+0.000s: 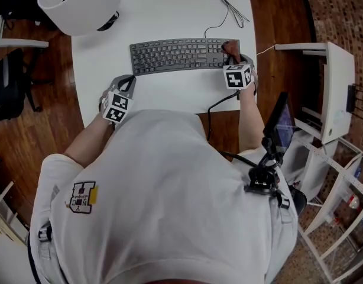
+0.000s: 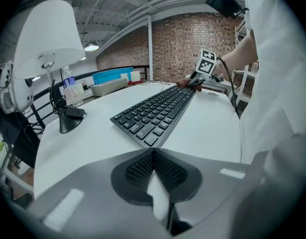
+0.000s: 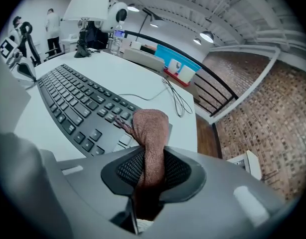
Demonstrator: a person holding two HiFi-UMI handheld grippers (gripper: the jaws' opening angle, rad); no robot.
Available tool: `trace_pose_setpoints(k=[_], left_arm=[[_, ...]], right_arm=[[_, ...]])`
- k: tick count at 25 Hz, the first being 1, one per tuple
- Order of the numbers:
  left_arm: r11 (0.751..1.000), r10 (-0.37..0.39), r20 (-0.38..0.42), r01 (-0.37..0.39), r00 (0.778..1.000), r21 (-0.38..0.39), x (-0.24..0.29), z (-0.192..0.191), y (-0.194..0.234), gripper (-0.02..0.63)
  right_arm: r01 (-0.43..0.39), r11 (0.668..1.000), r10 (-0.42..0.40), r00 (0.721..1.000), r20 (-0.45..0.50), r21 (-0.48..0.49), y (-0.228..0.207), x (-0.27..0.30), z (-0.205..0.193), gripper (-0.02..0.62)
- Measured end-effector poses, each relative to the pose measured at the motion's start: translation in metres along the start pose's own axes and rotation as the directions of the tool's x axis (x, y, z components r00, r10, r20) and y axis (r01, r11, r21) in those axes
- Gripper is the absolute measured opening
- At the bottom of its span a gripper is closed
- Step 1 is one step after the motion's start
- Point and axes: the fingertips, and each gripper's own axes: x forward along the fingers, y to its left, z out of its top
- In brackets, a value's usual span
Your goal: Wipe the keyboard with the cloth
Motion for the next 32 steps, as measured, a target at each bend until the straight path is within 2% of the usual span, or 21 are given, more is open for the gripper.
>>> trace_pose_setpoints(k=[4, 8, 10, 13, 16, 20, 23, 25, 28, 30, 32], left_arm=[[1.000, 0.001, -0.001, -0.001, 1.000, -0.002, 0.001, -0.001, 0.000, 0.000], [1.000, 0.004, 0.003, -0.004, 1.000, -0.008, 0.002, -0.001, 0.000, 0.000], [1.000, 0.005, 0.006, -0.005, 1.000, -0.012, 0.003, -0.001, -0.001, 0.000], [1.000, 0.013, 0.013, -0.012, 1.000, -0.022, 0.003, -0.002, 0.000, 0.000], [1.000, 0.016, 0.018, -0.015, 1.000, -0.025, 0.004, -0.001, 0.001, 0.000], [1.000, 0.011, 0.012, -0.011, 1.000, -0.014, 0.003, -0.002, 0.000, 0.000], [1.000, 0.005, 0.009, -0.005, 1.000, 0.000, 0.003, -0.001, -0.001, 0.000], [1.000, 0.003, 0.003, -0.003, 1.000, 0.007, 0.003, -0.001, 0.000, 0.000], [1.000, 0.007, 0.000, -0.007, 1.000, 0.005, 0.002, -0.001, 0.000, 0.000], [1.000, 0.009, 0.000, -0.009, 1.000, 0.004, 0.002, -0.002, 0.000, 0.000], [1.000, 0.013, 0.000, -0.013, 1.000, 0.002, 0.002, -0.002, 0.000, 0.000]], right_arm=[[0.036, 0.999, -0.035, 0.999, -0.028, 0.036, -0.017, 0.002, -0.011, 0.094], [0.048, 0.998, -0.047, 0.999, -0.026, 0.030, -0.011, -0.002, -0.005, 0.094], [0.019, 1.000, -0.019, 1.000, 0.016, -0.001, 0.008, -0.013, 0.011, 0.094], [-0.073, 0.992, 0.085, 0.990, 0.115, -0.101, 0.071, -0.036, 0.051, 0.094], [-0.194, 0.948, 0.249, 0.945, 0.211, -0.252, 0.158, -0.064, 0.100, 0.094], [-0.293, 0.830, 0.447, 0.858, 0.252, -0.475, 0.268, -0.096, 0.143, 0.094], [-0.312, 0.740, 0.531, 0.814, 0.233, -0.596, 0.319, -0.108, 0.153, 0.094], [-0.323, 0.703, 0.555, 0.807, 0.204, -0.634, 0.336, -0.107, 0.152, 0.094], [-0.336, 0.687, 0.545, 0.825, 0.150, -0.644, 0.338, -0.093, 0.143, 0.094], [-0.336, 0.704, 0.526, 0.839, 0.141, -0.626, 0.325, -0.085, 0.136, 0.094], [-0.332, 0.735, 0.501, 0.853, 0.144, -0.591, 0.305, -0.079, 0.129, 0.094]])
